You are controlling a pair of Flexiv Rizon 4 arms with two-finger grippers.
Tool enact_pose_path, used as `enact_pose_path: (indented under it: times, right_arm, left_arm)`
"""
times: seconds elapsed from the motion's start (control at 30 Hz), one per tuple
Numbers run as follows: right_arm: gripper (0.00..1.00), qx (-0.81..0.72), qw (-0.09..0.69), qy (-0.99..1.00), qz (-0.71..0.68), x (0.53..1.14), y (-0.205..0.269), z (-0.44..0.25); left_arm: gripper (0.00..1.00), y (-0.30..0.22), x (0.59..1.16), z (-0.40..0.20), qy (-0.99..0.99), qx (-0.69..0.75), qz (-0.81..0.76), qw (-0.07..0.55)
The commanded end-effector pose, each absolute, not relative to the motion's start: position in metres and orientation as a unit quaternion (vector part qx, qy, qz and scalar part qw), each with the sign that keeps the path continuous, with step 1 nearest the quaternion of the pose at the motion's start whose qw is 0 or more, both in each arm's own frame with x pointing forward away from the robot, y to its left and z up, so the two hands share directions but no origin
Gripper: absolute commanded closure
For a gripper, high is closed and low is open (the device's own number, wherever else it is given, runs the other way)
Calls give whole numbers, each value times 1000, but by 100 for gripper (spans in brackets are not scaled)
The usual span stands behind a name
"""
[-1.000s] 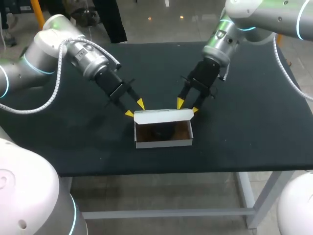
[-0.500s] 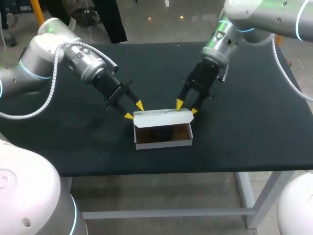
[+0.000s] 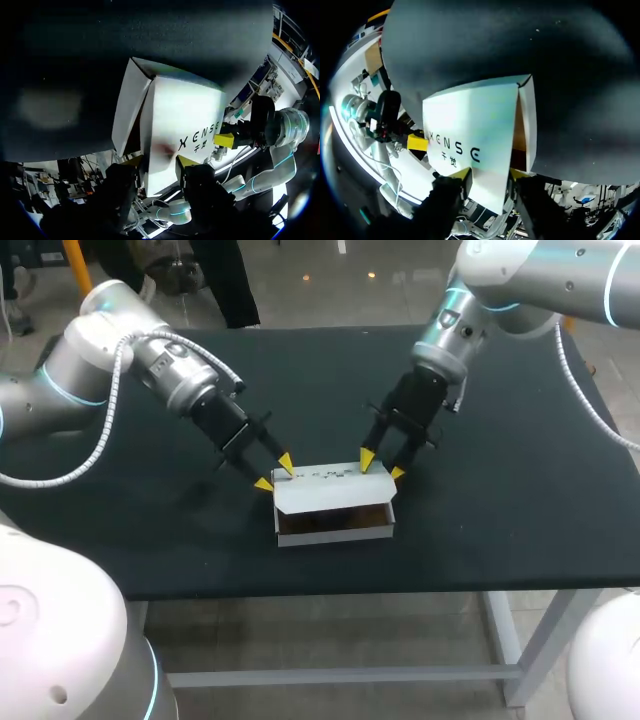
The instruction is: Assemble the packaging by folding the flat box into shape, placing the metal phone stand inside, and closing the box properly
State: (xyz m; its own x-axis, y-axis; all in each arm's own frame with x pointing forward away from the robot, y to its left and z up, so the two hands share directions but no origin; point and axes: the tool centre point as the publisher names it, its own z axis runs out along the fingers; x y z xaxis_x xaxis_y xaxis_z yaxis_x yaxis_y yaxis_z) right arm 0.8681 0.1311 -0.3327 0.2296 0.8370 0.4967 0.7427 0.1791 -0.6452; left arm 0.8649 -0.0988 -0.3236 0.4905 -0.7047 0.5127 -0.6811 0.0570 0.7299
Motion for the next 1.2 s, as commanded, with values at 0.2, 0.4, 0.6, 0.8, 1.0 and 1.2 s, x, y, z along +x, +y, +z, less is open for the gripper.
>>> enact_pose_path:
  times: [0.2, 0.4, 0.6, 0.8, 1.0, 1.2]
  right_arm:
    - [51, -635, 449, -627, 49, 863, 134, -340]
    - [49, -632, 446, -632, 48, 863, 132, -343]
    - [43, -631, 442, -636, 45, 862, 130, -345]
    - [36, -630, 438, -640, 41, 862, 128, -345]
    - [35, -628, 438, -641, 41, 863, 128, -347]
    - [38, -627, 439, -643, 40, 865, 129, -349]
  left_arm:
    - [58, -101, 859, -325, -510, 688, -11, 516]
    - [56, -97, 857, -326, -513, 690, -10, 511]
    - [53, -94, 858, -326, -516, 690, -7, 507]
    - [45, -89, 857, -324, -521, 692, -2, 500]
    - [36, -86, 856, -321, -525, 695, 2, 491]
    - [33, -80, 855, -316, -530, 698, 12, 482]
